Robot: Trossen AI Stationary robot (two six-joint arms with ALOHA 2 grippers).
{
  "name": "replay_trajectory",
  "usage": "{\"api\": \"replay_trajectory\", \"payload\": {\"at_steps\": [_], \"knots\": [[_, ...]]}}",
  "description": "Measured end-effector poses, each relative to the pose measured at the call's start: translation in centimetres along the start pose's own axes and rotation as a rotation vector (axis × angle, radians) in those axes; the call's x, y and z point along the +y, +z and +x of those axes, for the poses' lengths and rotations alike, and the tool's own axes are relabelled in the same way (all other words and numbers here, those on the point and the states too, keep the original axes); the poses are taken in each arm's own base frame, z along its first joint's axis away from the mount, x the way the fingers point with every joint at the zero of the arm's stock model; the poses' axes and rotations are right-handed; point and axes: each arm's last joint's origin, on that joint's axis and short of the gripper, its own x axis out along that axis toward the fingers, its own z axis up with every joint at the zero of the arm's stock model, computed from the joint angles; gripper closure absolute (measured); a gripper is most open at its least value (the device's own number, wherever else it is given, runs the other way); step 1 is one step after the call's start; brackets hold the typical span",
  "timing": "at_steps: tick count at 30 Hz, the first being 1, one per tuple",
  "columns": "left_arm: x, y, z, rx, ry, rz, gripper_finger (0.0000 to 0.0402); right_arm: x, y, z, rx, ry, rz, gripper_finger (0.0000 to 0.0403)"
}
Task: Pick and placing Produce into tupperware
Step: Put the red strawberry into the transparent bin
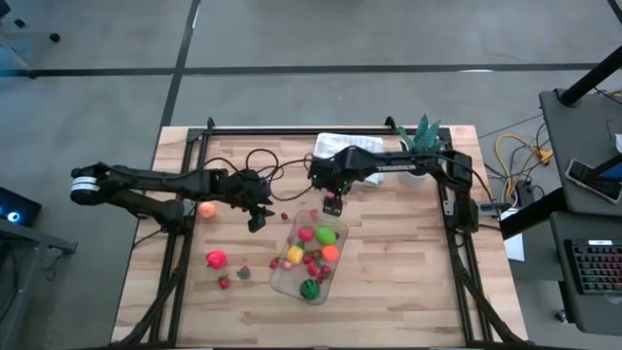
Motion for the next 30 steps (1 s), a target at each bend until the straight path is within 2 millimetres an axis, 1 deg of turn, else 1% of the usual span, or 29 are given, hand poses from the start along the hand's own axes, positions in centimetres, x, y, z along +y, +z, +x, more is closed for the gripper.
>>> {"api": "replay_trajectory", "payload": {"at_steps": [2, 5, 8, 11, 13, 17, 20, 22, 30], "knots": [[0.0, 0.0, 0.0, 0.001, 0.0, 0.0, 0.0244, -1.6, 0.0, 0.0, 0.003, -0.015, 0.124, 0.0113], [0.0, 0.0, 0.0, 0.001, 0.0, 0.0, 0.0244, -4.5, -0.3, 0.7, 0.057, 0.0, 0.336, 0.0112], [0.0, 0.0, 0.0, 0.001, 0.0, 0.0, 0.0244, -6.1, -0.8, 1.6, 0.132, 0.083, 0.498, 0.0119], [0.0, 0.0, 0.0, 0.001, 0.0, 0.0, 0.0244, -6.1, -0.7, 2.0, 0.186, 0.24, 0.695, 0.0132], [0.0, 0.0, 0.0, 0.001, 0.0, 0.0, 0.0244, -6.0, -0.6, 2.1, 0.199, 0.298, 0.782, 0.0139], [0.0, 0.0, 0.0, 0.001, 0.001, 0.001, 0.0244, -5.4, 0.0, 2.1, 0.146, 0.257, 0.814, 0.0144], [0.0, 0.0, 0.0, 0.001, 0.0, 0.004, 0.0244, -5.3, 0.2, 2.3, 0.109, 0.198, 0.83, 0.0142], [0.0, 0.0, 0.0, 0.001, 0.0, 0.004, 0.0244, -5.3, 0.2, 2.6, 0.108, 0.191, 0.851, 0.0141], [0.0, 0.0, 0.0, 0.001, 0.0, 0.005, 0.0244, -4.9, 0.4, 4.5, 0.148, 0.175, 0.921, 0.0141]]}}
